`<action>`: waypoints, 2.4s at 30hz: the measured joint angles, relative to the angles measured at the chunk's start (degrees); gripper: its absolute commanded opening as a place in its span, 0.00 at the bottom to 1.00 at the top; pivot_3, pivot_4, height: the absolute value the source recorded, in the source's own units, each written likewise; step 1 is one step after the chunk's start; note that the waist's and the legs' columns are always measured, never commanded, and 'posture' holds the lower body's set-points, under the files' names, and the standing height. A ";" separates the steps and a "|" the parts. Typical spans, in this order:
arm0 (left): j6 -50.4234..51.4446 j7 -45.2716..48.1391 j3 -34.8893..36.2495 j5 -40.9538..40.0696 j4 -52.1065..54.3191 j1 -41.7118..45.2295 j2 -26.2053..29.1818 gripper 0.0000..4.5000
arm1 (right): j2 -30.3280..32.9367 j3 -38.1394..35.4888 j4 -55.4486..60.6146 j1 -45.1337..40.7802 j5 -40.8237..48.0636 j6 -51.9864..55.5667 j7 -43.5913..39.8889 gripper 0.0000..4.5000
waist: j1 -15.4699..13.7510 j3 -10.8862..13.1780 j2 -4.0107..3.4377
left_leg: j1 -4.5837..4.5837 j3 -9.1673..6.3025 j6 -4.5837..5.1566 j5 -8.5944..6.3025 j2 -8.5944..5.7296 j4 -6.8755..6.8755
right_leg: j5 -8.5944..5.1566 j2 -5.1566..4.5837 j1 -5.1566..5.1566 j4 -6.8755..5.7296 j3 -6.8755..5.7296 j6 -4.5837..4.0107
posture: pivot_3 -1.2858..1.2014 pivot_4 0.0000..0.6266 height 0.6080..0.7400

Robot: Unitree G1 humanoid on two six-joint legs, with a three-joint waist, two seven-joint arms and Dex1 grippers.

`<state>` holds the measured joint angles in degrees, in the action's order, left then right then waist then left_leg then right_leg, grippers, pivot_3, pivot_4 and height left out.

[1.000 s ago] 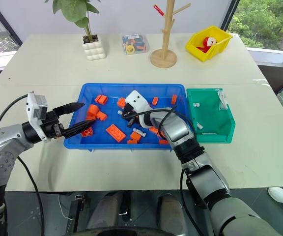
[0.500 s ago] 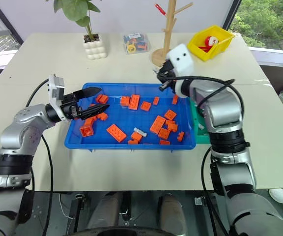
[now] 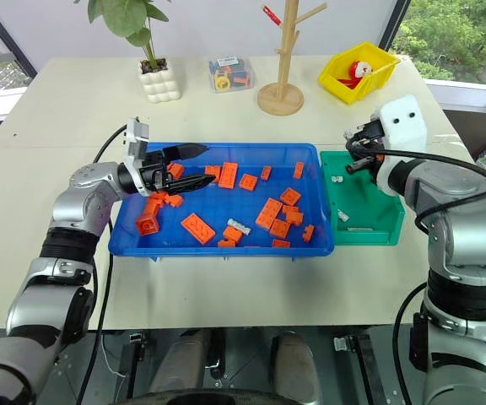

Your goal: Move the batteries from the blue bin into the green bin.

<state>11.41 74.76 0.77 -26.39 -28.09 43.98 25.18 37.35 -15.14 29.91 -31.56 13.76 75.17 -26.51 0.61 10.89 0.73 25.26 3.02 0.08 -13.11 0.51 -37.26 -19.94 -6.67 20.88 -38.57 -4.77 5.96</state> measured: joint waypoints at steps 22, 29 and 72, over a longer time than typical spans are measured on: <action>-1.33 2.32 0.00 2.11 2.68 0.04 2.28 1.00 | 1.97 -3.37 -0.82 -0.55 7.55 -0.98 -2.08 0.99 | 0.14 0.01 -0.02 | -0.01 -0.07 0.00 0.00 0.02 -0.02 | 0.00 0.04 -0.04 0.01 -0.01 0.00 | 0.52 0.24 1.00; 2.87 3.65 0.03 1.93 10.70 -5.48 6.63 1.00 | 2.53 2.96 -3.35 -6.92 17.03 -2.16 -11.70 0.99 | -0.16 0.01 -0.01 | 0.00 -0.14 0.02 0.00 0.01 -0.07 | 0.00 0.04 -0.12 0.04 -0.01 0.00 | 0.52 0.24 1.00; 12.97 -12.51 5.26 -6.38 35.28 -21.92 10.77 1.00 | -4.29 41.39 -28.90 -6.19 -6.99 -44.55 -32.46 0.79 | -0.02 -0.02 0.03 | -0.19 -0.22 0.05 -0.03 0.01 -0.17 | 0.00 0.03 -0.38 0.10 -0.05 0.00 | 0.52 0.24 1.00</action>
<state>24.38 62.25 6.03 -32.76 7.18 22.06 35.94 33.06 26.26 1.01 -37.75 6.77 30.63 -58.97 0.60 10.88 0.75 25.07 2.79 0.13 -13.15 0.53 -37.44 -19.94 -6.64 20.50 -38.47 -4.82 5.96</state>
